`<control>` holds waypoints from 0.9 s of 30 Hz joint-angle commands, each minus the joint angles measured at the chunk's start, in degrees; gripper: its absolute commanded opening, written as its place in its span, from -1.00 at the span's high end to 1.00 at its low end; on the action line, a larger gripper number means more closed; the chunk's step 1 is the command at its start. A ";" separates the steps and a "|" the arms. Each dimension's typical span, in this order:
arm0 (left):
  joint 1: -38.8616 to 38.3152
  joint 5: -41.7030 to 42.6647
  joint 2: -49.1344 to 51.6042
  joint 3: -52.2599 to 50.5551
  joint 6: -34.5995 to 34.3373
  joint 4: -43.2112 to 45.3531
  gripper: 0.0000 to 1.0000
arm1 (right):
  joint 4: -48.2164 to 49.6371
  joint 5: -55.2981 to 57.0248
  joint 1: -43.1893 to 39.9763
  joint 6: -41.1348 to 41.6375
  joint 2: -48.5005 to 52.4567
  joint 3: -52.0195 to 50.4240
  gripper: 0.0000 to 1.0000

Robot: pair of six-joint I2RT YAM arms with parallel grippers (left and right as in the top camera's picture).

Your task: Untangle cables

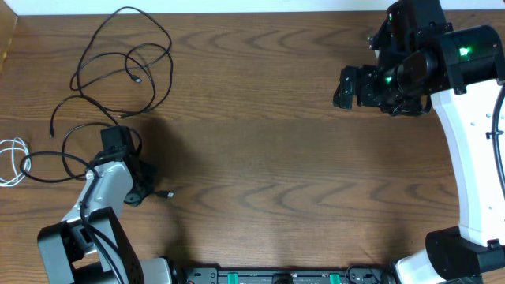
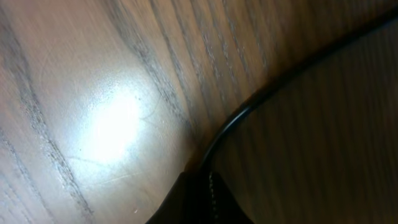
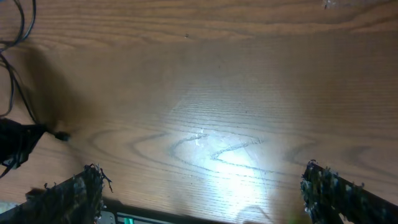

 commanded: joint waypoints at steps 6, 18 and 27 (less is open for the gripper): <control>0.13 -1.42 -6.51 6.99 6.82 -13.20 0.85 | -0.04 0.20 0.44 -0.63 -0.55 0.09 -0.98; 2.47 -0.07 -10.69 9.57 6.32 -16.15 0.17 | -0.04 0.20 0.44 -0.63 -0.55 0.11 -0.99; 2.47 8.20 -10.69 9.57 6.23 -14.91 -0.96 | -0.04 0.20 0.44 -0.63 -0.55 0.11 -0.98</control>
